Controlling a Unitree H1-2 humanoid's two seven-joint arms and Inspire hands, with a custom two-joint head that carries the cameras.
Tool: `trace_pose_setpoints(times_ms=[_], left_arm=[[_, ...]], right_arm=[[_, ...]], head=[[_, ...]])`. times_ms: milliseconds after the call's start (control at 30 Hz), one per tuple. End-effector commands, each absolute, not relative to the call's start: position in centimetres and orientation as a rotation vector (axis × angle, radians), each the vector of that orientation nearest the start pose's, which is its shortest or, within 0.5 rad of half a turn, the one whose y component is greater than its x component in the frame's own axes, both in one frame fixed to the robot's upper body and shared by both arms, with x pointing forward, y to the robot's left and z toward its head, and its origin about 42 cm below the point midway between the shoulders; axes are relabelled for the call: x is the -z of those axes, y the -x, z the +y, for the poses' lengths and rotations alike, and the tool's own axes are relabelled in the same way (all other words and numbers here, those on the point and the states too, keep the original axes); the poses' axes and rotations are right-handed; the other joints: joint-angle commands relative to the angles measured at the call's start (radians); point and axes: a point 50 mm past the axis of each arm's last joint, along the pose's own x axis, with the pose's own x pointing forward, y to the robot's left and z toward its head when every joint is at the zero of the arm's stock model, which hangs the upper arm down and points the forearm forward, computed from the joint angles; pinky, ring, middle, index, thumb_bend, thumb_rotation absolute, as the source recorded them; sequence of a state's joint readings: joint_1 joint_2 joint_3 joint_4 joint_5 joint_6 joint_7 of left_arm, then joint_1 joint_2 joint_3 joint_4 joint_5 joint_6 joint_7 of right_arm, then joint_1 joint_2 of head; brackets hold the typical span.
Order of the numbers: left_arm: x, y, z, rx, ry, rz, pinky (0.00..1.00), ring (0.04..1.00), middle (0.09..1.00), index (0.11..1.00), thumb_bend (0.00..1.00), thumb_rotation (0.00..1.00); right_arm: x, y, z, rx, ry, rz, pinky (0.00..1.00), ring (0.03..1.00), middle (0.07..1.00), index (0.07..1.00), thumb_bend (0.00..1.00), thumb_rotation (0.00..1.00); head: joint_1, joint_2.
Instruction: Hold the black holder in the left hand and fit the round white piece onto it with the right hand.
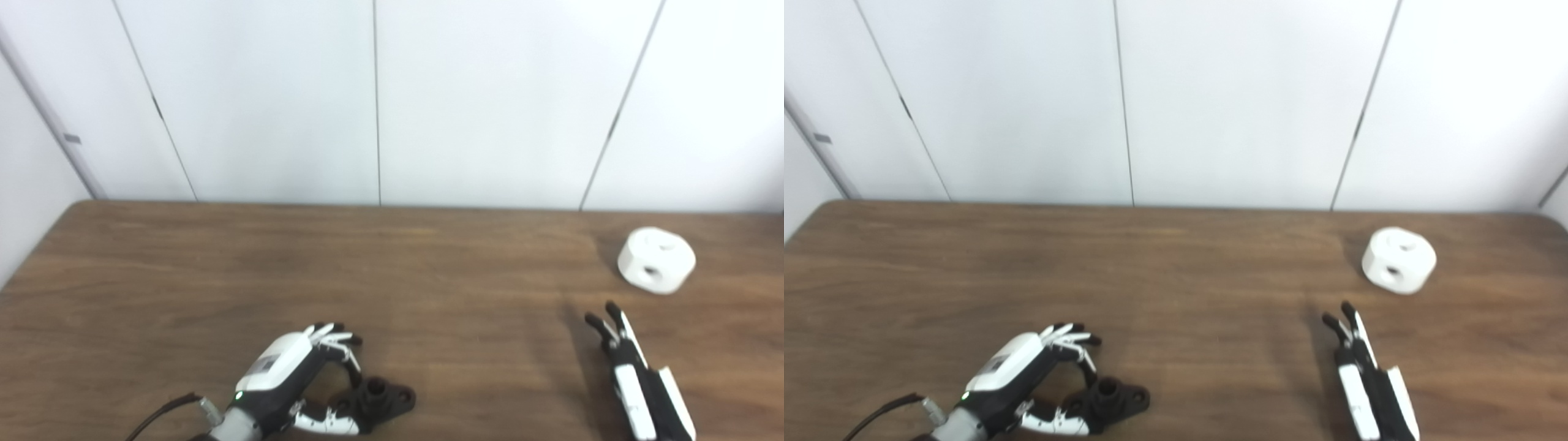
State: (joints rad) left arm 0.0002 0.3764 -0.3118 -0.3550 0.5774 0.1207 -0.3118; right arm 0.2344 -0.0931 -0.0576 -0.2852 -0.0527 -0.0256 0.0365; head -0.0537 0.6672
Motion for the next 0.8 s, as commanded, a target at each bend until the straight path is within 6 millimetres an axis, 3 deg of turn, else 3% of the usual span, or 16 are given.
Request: trace_pose_setpoints(times_ms=[0, 267, 767], left_arm=[[-16.7, -25.1, 20.5, 0.546, -0.934, -0.226, 1.0, 0.961, 0.85, 0.485, 0.52, 0.05], [-15.8, -24.2, 18.9, 0.571, -0.917, -0.248, 1.0, 0.964, 0.85, 0.484, 0.52, 0.05], [-13.2, -23.1, 18.4, 0.48, -0.87, -0.214, 1.0, 0.963, 0.849, 0.485, 0.52, 0.05]], right_arm=[[-11.0, -15.8, -25.3, 0.071, 0.131, 0.013, 1.0, 0.982, 0.921, 1.0, 0.56, 1.0], [-11.6, -15.8, -25.3, 0.075, 0.137, 0.015, 1.0, 0.979, 0.915, 1.0, 0.58, 1.0], [-12.6, -16.0, -26.0, 0.091, 0.195, 0.004, 1.0, 0.969, 0.914, 1.0, 0.59, 1.0]], head=[[-0.002, 0.006], [-0.028, 0.051], [-0.082, 0.063]])
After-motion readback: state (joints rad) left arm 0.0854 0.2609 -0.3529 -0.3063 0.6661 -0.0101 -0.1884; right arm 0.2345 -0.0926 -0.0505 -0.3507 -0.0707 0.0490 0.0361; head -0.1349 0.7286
